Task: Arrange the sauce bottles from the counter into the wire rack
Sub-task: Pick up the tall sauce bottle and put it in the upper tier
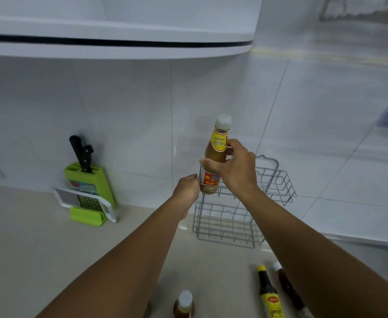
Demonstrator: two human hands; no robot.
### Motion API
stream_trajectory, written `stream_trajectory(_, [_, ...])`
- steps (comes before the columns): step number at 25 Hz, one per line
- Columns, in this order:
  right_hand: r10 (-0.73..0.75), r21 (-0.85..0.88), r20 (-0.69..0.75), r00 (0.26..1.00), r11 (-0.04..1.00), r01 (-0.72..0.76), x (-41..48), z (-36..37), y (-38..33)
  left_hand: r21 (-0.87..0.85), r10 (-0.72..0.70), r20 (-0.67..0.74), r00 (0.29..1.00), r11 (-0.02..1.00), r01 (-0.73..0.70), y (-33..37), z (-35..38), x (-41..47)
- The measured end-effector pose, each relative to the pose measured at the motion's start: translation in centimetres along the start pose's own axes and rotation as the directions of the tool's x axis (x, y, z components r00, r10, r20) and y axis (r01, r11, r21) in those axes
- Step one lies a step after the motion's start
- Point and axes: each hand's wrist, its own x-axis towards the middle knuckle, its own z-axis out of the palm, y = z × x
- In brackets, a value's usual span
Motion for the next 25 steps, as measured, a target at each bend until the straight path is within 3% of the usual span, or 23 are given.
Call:
stream_trajectory(8, [-0.036,-0.080,0.077,0.996,0.996,0.042,-0.1,0.8,0.5,-0.005,0.014,-0.031,0.999,1.000,-0.014,-0.6,0.3,0.2])
stream_trajectory(13, [0.020,0.106,0.261,0.965,0.993,-0.049,0.0,-1.4,1.1,-0.022,-0.117,-0.091,0.989,0.993,0.115,-0.7,0.1,-1.2])
stream_trajectory(15, [0.010,0.114,0.240,0.971,0.993,-0.039,-0.4,-2.8,1.6,0.123,-0.183,-0.044,0.982,0.974,0.188,-0.8,0.2,-2.4])
stream_trajectory(17, [-0.027,0.102,0.102,0.994,0.995,0.016,-1.5,-5.0,2.9,0.293,-0.242,0.078,0.967,0.933,0.210,-0.5,1.3,-3.8])
stream_trajectory(21, [-0.086,0.082,-0.060,0.994,0.992,0.091,-5.6,-10.4,8.6,0.530,-0.248,0.219,0.944,0.842,0.099,-0.4,7.1,-5.0])
stream_trajectory(25, [0.150,-0.019,-0.010,0.989,0.989,-0.150,-10.7,-13.7,17.1,0.612,-0.224,0.269,0.937,0.791,0.013,-4.1,14.6,-5.4])
